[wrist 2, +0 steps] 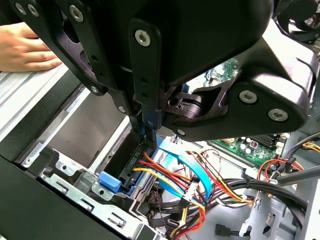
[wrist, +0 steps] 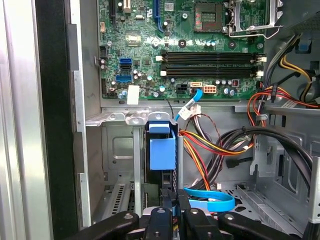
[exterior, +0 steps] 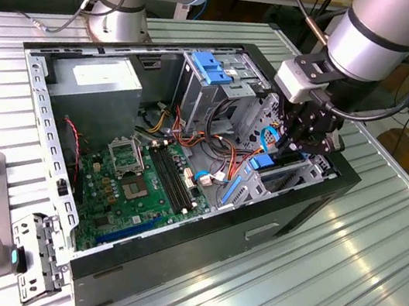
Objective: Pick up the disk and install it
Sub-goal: 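Insert the second disk wire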
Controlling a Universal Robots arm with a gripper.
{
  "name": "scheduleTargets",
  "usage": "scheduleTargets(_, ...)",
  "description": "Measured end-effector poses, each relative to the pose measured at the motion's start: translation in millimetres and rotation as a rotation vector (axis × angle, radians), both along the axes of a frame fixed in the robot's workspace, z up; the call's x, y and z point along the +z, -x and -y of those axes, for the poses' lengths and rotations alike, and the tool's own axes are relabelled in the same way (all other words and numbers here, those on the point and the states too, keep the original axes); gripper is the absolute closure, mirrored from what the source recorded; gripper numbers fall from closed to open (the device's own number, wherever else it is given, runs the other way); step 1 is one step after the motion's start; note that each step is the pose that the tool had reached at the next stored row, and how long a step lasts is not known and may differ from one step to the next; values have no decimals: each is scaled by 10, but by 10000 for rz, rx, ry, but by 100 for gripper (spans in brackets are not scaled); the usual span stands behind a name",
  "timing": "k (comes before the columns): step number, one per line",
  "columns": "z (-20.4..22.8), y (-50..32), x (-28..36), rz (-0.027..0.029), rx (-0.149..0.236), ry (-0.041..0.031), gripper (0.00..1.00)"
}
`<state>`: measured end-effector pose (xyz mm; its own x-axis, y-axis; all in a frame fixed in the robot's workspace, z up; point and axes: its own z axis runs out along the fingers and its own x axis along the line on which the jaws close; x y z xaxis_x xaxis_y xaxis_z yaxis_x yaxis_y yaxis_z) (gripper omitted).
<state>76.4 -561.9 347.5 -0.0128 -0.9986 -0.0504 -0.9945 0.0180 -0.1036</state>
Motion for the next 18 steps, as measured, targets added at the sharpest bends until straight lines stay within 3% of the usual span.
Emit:
scheduleTargets(4,5,-2,-8,0,-1,1,84)
scheduleTargets(6,14,-4,-58,0,0,2,84)
scheduleTargets(8,15,-5,-64,0,0,-1,84)
scheduleTargets(10,15,-5,-44,1,1,-8,83)
scheduleTargets(11,15,-4,-20,1,0,-7,76)
scheduleTargets(13,15,-4,45,0,0,-5,76)
scheduleTargets(15,15,-4,61,0,0,-8,76)
scheduleTargets(16,15,-4,63,0,-1,-6,77)
scheduleTargets(18,15,-4,63,0,-1,-7,89)
